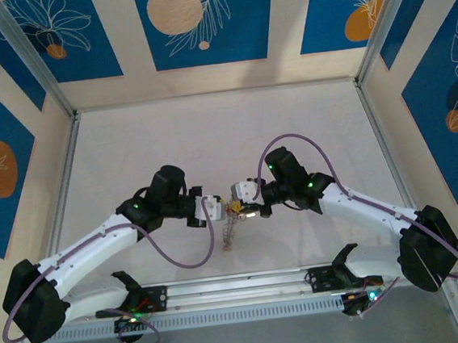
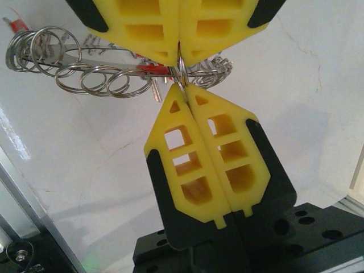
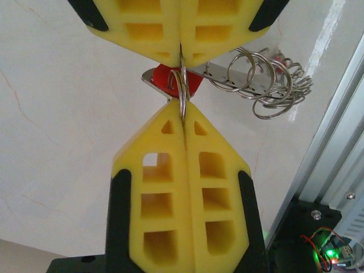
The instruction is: Put the keys on the keyring
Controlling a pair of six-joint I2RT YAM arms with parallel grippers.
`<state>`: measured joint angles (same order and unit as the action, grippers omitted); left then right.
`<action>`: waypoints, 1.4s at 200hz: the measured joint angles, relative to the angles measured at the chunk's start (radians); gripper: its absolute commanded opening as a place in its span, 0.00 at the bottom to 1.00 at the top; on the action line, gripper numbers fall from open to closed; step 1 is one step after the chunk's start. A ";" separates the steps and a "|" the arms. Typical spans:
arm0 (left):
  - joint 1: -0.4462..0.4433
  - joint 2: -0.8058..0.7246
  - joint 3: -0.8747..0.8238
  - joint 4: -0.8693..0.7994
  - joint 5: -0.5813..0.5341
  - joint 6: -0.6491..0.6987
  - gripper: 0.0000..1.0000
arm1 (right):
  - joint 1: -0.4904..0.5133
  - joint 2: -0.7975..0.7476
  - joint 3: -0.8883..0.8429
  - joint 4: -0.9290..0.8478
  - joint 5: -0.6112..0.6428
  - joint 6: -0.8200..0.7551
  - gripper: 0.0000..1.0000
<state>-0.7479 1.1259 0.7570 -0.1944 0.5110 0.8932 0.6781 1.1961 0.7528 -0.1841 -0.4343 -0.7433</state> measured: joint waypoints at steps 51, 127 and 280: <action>0.002 -0.006 -0.003 0.004 -0.023 0.006 0.00 | -0.029 -0.002 -0.018 0.068 -0.040 0.063 0.00; 0.002 -0.007 -0.015 0.011 -0.048 0.009 0.00 | -0.064 -0.002 -0.051 0.158 -0.094 0.156 0.00; 0.000 -0.026 -0.057 0.029 -0.079 -0.057 0.00 | -0.076 0.017 -0.129 0.458 -0.090 0.343 0.00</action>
<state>-0.7479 1.1000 0.7002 -0.1650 0.4324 0.8360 0.6025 1.2133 0.6239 0.2737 -0.5240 -0.4007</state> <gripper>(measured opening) 0.043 0.066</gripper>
